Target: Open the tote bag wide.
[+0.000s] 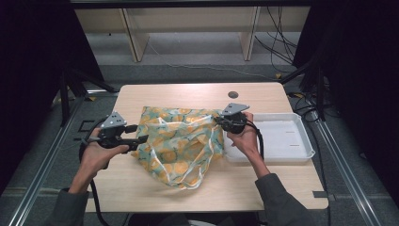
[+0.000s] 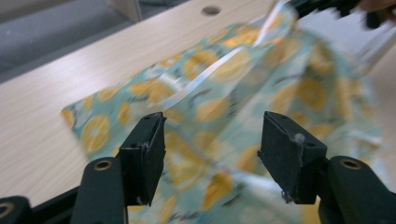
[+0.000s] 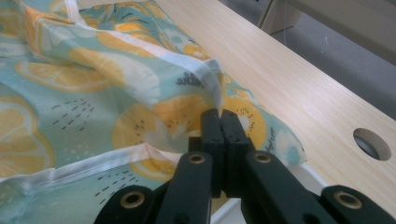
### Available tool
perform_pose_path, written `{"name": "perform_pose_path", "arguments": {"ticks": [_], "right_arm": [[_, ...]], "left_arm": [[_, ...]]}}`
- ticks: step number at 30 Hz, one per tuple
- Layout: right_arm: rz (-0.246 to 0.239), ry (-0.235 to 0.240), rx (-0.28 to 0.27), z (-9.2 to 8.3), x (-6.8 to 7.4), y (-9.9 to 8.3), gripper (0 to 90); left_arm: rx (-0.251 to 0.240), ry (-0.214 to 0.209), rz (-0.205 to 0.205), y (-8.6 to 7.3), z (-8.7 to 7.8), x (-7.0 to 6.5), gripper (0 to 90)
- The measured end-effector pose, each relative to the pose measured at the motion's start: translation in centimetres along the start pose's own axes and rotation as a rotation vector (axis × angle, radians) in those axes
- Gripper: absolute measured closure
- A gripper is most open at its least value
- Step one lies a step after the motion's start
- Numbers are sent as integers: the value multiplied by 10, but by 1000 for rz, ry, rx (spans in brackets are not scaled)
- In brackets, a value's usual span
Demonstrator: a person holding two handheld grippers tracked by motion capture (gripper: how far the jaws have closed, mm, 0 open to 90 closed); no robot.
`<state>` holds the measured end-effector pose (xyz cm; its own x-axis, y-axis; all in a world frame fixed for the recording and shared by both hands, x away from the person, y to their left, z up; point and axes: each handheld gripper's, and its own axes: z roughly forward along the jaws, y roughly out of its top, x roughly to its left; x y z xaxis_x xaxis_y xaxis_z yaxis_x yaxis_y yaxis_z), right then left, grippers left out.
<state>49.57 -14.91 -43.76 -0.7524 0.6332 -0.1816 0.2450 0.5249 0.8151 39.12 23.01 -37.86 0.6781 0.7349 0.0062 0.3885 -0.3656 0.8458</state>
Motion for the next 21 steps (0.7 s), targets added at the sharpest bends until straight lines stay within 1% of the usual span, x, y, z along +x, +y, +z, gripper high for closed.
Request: {"name": "perform_pose_path", "arguments": {"ticks": [1, 2, 3, 4, 5, 6, 7, 8, 9, 10, 11, 12, 13, 14, 15, 16, 17, 18, 19, 20, 21], "right_arm": [[7, 6, 5, 0, 0, 0, 900], [-2, -2, -2, 1, -1, 0, 900], [1, 0, -4, 1, -1, 0, 900], [11, 6, 4, 0, 0, 0, 900], [11, 6, 4, 0, 0, 0, 900], [13, 14, 6, 0, 0, 0, 900], [10, 14, 5, 0, 0, 0, 900], [14, 21, 8, -1, -1, 0, 900], [16, 17, 5, -1, -1, 0, 900], [16, 17, 5, -1, -1, 0, 900], [0, 20, 8, -1, -2, 0, 900], [15, 9, 2, 0, -2, 0, 900], [21, 15, 3, 0, -2, -1, 900], [18, 13, -2, -1, -2, -1, 900], [18, 13, -2, -1, -2, -1, 900], [18, 17, 2, -1, -1, -1, 900], [21, 19, 1, -1, -1, 0, 900], [17, 19, 1, -1, -2, -1, 900], [25, 22, 2, -1, -2, -1, 900], [25, 22, 2, -1, -2, -1, 900], [14, 22, 3, -1, -2, -1, 900]], "left_arm": [[2, -19, 17, 1, 3, -7, 411], [2, -19, 17, 1, 3, -7, 412], [25, -48, 38, 2, 16, -18, 410], [40, -62, 58, 1, 24, -21, 409], [40, -62, 58, 1, 24, -21, 405], [62, -81, 70, -1, 32, -23, 405], [90, -86, 72, -5, 44, -25, 398], [106, -77, 75, -7, 50, -27, 385], [151, -79, 113, -14, 65, -28, 380], [151, -79, 113, -14, 65, -28, 377], [166, -81, 137, -17, 73, -27, 372], [173, -70, 141, -19, 76, -27, 372], [197, -60, 156, -23, 83, -26, 372], [206, -55, 168, -25, 85, -26, 370], [206, -55, 168, -25, 85, -26, 370], [212, -46, 172, -26, 87, -27, 370], [219, -38, 189, -27, 90, -27, 367], [219, -26, 186, -29, 92, -27, 357], [225, -13, 216, -30, 96, -27, 365], [225, -13, 216, -30, 96, -27, 379], [236, -15, 214, -32, 98, -29, 379]]}}
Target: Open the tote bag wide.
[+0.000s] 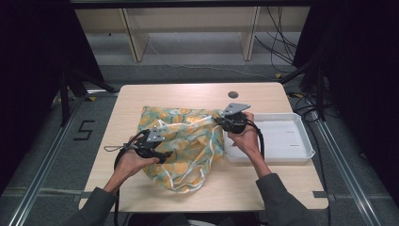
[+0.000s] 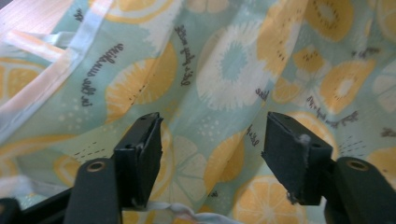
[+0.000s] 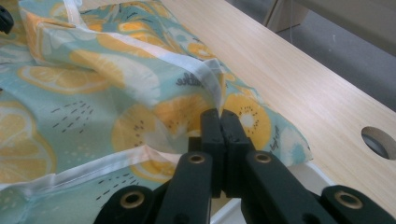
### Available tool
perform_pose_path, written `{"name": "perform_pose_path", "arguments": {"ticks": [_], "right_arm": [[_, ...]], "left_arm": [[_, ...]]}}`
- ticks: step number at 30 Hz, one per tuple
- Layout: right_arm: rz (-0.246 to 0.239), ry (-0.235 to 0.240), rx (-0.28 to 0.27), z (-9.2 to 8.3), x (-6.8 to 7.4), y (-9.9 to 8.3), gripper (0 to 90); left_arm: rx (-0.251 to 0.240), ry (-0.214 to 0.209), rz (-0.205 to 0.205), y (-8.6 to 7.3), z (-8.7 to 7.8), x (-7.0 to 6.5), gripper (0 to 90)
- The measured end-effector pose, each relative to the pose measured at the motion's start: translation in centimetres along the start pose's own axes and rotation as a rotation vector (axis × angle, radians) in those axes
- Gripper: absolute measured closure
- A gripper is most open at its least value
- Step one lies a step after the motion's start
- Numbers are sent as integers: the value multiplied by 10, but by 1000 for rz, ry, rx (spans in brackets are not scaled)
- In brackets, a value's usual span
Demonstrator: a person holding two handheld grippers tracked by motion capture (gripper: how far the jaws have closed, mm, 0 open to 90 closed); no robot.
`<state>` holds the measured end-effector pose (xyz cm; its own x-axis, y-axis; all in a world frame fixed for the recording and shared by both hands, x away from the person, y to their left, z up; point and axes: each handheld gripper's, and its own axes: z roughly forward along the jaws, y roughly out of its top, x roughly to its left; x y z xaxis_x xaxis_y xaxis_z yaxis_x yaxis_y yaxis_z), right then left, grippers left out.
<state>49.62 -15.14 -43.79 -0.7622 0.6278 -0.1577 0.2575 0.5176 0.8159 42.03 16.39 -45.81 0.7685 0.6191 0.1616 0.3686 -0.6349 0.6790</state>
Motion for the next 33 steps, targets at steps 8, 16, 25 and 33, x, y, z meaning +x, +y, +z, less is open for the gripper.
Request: {"name": "perform_pose_path", "arguments": {"ticks": [8, 16, 25, 33], "right_arm": [[-13, 15, 6, 1, 0, 1, 900], [35, 22, 99, -4, 0, 0, 703], [88, 82, 44, -71, 20, 19, 502], [-5, 183, 14, -71, 78, 35, 475]], "left_arm": [[-7, 22, 63, 0, 9, 3, 770], [-161, -8, -3, 16, -25, 17, 899], [-222, -32, -116, 27, -36, 43, 899], [-216, -58, -123, 31, -30, 44, 898]]}}
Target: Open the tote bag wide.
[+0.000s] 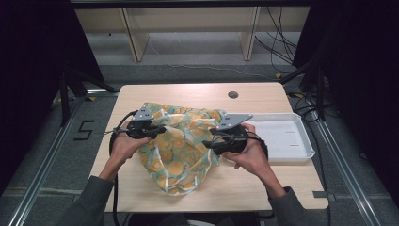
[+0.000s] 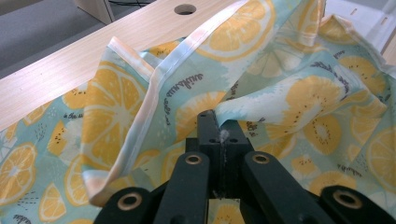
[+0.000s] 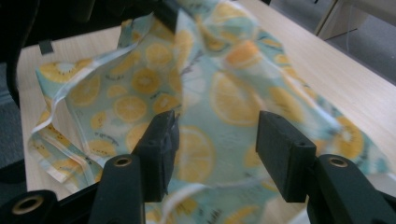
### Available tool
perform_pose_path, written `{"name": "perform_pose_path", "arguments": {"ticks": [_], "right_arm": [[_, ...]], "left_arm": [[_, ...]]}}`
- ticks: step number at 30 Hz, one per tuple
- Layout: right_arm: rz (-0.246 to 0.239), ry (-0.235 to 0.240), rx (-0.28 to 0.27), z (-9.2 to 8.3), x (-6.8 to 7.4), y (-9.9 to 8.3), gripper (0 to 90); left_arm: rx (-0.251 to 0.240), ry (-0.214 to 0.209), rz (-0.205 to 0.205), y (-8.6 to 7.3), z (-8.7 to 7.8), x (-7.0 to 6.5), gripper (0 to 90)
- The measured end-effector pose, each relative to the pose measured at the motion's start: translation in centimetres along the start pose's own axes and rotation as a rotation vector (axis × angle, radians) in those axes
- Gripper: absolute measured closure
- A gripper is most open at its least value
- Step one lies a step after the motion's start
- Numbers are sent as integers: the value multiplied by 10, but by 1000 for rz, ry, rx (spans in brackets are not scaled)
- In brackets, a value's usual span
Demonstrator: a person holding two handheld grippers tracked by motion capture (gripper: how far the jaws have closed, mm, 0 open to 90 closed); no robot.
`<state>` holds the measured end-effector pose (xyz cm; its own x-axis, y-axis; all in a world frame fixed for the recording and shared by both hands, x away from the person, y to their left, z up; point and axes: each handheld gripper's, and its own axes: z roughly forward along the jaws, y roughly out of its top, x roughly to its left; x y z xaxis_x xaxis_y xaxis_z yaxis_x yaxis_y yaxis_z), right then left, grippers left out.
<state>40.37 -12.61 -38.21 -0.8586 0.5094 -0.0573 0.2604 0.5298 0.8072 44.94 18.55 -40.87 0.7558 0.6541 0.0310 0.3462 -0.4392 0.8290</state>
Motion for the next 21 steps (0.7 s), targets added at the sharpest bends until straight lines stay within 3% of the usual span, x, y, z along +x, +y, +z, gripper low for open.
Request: {"name": "perform_pose_path", "arguments": {"ticks": [2, 3, 6, 7, 8, 9, 10, 11, 13, 14, 15, 16, 19, 21], "right_arm": [[-9, 1, 24, 8, 3, -1, 466], [-16, 3, 55, 24, 9, -5, 447], [-31, -12, 75, 35, 11, -9, 433], [-33, -33, 109, 46, 12, -13, 422], [-33, -33, 109, 46, 12, -13, 422], [-9, -77, 145, 56, 13, -16, 417], [-9, -77, 145, 56, 13, -16, 417], [-16, -108, 168, 61, 13, -18, 499], [-60, -115, 180, 64, 9, -18, 695], [-60, -115, 180, 64, 9, -18, 695], [-81, -129, 184, 61, 1, -17, 859], [-86, -132, 166, 58, -3, -16, 896], [-72, -174, 97, 46, -17, -8, 900], [-89, -207, 35, 40, -27, 0, 900]], "left_arm": [[0, -2, -1, 0, 0, 0, 898], [0, -2, -8, 0, 0, 0, 898], [-19, -5, -28, 1, 1, -1, 898], [-10, -1, -21, 1, -1, 1, 898], [-10, -9, -24, 1, -1, 1, 898], [-16, -13, -32, 1, -1, 1, 897], [-31, -6, -44, 2, 0, 0, 897], [-39, -5, -47, 2, 0, 0, 897], [-44, -14, -43, 3, -1, 0, 897], [-44, -14, -43, 3, -1, 0, 896], [-48, -17, -45, 3, -1, 1, 896], [-56, -12, -51, 4, -1, 1, 896], [-64, -17, -50, 5, 0, 3, 896], [-72, -13, -48, 7, 2, 4, 896]]}}
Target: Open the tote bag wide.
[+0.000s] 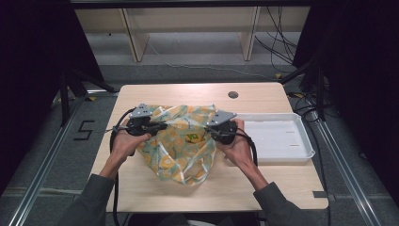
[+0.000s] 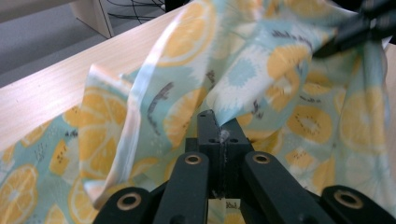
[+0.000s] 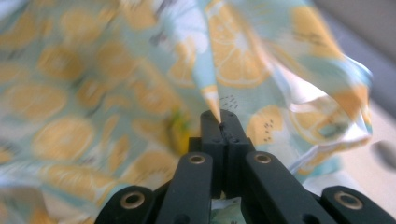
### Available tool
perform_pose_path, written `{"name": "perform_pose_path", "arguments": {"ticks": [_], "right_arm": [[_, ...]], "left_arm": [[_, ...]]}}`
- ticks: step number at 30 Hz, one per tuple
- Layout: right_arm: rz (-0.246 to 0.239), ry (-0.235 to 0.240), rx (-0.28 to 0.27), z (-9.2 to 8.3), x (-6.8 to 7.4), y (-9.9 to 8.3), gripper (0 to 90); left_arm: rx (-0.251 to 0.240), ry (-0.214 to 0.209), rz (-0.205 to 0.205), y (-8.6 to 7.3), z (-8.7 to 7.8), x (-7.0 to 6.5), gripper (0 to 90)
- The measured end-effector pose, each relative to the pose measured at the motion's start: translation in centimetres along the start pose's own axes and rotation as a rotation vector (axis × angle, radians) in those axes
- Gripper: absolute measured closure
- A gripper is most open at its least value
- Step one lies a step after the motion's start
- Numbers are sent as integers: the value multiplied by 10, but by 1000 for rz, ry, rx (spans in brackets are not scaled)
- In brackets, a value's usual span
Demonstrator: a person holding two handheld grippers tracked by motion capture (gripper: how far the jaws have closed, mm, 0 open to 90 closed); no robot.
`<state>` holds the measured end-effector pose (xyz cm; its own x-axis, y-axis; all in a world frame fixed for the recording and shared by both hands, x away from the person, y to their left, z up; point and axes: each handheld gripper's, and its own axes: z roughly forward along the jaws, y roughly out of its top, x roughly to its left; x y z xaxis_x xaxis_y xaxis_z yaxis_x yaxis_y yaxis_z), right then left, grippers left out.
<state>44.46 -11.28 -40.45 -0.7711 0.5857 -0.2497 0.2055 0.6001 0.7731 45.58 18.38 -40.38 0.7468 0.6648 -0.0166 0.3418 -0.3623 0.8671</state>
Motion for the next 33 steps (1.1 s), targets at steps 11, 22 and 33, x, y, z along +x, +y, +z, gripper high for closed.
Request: {"name": "perform_pose_path", "arguments": {"ticks": [11, 22, 33], "right_arm": [[17, -96, -57, 27, -39, 7, 900], [70, -67, 47, 51, -48, -11, 900], [109, -22, 129, 66, -47, -23, 900]], "left_arm": [[-62, 45, -61, 10, 27, 23, 894], [-5, 42, -152, -2, 68, 45, 891], [102, 47, -147, -20, 87, 46, 886]]}}
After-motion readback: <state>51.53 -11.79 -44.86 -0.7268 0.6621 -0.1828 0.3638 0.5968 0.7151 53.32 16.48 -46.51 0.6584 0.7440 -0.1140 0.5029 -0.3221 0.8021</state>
